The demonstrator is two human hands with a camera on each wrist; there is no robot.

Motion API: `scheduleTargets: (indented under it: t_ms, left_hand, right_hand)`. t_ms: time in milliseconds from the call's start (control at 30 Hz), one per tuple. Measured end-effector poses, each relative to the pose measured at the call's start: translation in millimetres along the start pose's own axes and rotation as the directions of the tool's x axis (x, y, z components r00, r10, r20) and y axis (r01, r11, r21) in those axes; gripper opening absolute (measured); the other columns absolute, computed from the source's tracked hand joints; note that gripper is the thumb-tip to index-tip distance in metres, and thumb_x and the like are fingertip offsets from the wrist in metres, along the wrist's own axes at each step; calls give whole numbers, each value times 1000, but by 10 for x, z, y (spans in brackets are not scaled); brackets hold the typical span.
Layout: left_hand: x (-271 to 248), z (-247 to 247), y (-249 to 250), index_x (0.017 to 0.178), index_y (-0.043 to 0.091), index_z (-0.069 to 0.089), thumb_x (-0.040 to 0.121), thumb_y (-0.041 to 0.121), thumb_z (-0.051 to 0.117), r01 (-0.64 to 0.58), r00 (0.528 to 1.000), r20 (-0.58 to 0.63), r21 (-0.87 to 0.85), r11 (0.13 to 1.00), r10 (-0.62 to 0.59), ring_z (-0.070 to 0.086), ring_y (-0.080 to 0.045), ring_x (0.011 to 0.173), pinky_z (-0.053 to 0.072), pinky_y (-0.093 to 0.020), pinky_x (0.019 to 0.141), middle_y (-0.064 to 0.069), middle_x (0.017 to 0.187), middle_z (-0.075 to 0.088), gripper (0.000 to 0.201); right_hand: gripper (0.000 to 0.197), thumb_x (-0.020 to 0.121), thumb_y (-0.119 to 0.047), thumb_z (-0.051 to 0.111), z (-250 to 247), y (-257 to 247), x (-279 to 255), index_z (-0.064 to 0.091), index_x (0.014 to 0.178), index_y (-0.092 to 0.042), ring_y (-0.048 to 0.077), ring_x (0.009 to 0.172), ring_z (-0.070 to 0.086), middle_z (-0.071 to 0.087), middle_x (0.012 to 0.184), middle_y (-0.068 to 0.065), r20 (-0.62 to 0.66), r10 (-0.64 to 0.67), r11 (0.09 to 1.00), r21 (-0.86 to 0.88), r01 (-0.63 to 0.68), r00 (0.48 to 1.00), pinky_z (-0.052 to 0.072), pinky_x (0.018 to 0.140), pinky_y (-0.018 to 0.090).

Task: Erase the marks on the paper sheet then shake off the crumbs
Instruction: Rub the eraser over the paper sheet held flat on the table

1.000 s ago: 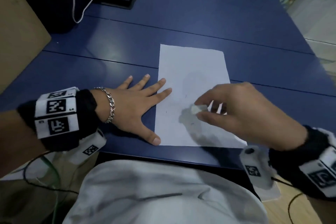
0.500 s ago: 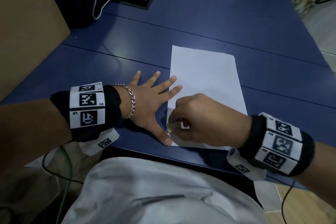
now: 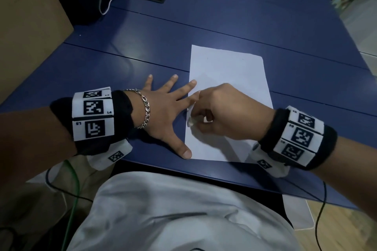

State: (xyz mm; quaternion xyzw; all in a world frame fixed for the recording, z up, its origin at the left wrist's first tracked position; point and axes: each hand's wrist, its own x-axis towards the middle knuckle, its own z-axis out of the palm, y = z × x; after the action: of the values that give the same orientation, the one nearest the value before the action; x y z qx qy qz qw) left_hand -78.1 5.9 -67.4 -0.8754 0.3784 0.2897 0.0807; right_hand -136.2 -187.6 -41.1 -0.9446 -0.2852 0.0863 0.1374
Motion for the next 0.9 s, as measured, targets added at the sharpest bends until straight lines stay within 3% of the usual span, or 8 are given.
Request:
scheduleTargets:
  t_ms: [100,167,300,433,600,767,900]
  left_hand:
    - [6,10,6,154,46,-34,42,109,54,9,1000,-6,5,1000,-9,-35,-30,153,-5,-83,114,21,160,-45,156]
    - [13,15,2,154,46,-35,41,110,53,9,1000,-6,9,1000,-9,-36,-30,153,-5,-83,114,21,160,-46,156]
    - [8,2,-5,154,50,-31,40,111,51,0,1000,8,5,1000,0,-37,-30,153,-6,-83,114,21,159,-47,154]
    - [-1,-3,7,155,47,-32,41,109,54,7,1000,10,3,1000,-7,-36,-30,153,-6,-83,113,22,160,-45,156]
    - [-2,-16,12,155,48,-32,39,111,50,15,999,34,16,1000,-15,-39,-29,152,-6,-82,114,22,156,-50,155]
    - [14,9,-2,154,45,-35,39,111,49,10,1000,22,20,1000,-10,-38,-29,152,-6,-83,113,22,157,-49,157]
    - [18,1,6,153,46,-37,39,112,48,20,999,36,28,999,-21,-38,-30,152,-6,-83,114,21,157,-50,157]
  right_hand:
    - [12,85,-32,74,48,-125,-101,77,81,-22,12,64,57,68,75,-9,65,-50,998,25,49,997,46,66,26]
    - [12,84,-32,75,38,-127,-95,76,80,-22,12,64,56,66,73,-10,94,-62,998,15,61,994,46,66,27]
    - [9,83,-30,75,0,0,15,78,80,-22,11,67,58,68,79,-10,5,5,1000,-9,-5,1000,53,70,33]
    - [9,82,-31,76,49,-113,-55,77,79,-22,9,64,54,69,74,-9,83,-62,998,5,61,995,44,65,23]
    - [8,83,-35,77,-77,120,86,80,86,-27,8,65,57,67,75,-10,-8,74,997,-20,-74,997,51,69,30]
    - [13,80,-33,81,-47,25,-17,81,90,-25,2,66,54,64,77,-16,124,-29,999,30,25,992,45,67,17]
    - [10,81,-33,79,-93,134,38,80,85,-24,9,68,59,66,79,-10,14,69,997,-17,-69,997,54,70,36]
